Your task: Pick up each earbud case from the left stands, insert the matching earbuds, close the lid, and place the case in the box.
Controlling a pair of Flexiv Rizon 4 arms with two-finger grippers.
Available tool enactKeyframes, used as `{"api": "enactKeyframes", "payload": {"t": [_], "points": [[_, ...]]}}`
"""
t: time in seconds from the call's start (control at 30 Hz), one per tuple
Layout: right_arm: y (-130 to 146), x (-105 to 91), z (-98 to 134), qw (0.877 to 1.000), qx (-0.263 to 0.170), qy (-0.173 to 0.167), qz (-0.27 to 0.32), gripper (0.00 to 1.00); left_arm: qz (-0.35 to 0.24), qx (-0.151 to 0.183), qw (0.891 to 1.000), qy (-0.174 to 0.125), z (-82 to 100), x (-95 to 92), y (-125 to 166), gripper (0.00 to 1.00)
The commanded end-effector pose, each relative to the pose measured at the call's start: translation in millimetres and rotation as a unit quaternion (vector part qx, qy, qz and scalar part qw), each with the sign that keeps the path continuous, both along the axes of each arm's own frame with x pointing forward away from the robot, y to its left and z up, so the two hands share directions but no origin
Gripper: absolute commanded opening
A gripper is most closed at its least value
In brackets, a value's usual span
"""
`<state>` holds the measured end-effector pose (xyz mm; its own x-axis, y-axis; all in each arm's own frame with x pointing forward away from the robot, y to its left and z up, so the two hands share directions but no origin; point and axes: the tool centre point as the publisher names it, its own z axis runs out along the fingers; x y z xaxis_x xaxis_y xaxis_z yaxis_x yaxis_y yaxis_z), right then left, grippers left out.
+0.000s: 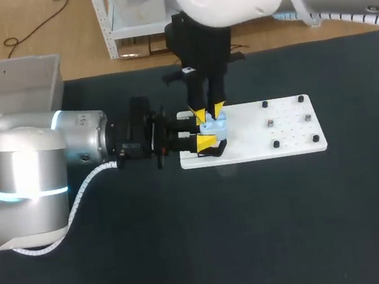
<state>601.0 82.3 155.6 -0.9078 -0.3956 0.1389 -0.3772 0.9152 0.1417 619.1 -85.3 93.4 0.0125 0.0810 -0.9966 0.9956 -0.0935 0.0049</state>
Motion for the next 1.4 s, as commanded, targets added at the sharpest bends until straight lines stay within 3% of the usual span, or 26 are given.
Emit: {"api": "enactKeyframes", "payload": {"t": [0.03, 0.63, 1.4], "points": [[-4.6, -4.7, -2.9, 1.0, 0.004, -0.01, -0.005, 0.0, 0.001, 0.001, 1.0, 0.0, 0.2, -0.5, 0.1, 0.0], [-6.6, -1.9, -9.6, 0.999, 0.01, -0.046, -0.009, 0.0, 0.001, 0.001, 1.0, 0.0, 0.2, -0.5, 0.1, 0.0], [-4.5, 5.6, -14.2, 0.999, 0.009, -0.045, -0.006, 0.0, 0.001, 0.001, 1.0, 0.0, 0.2, -0.5, 0.1, 0.0]]}}
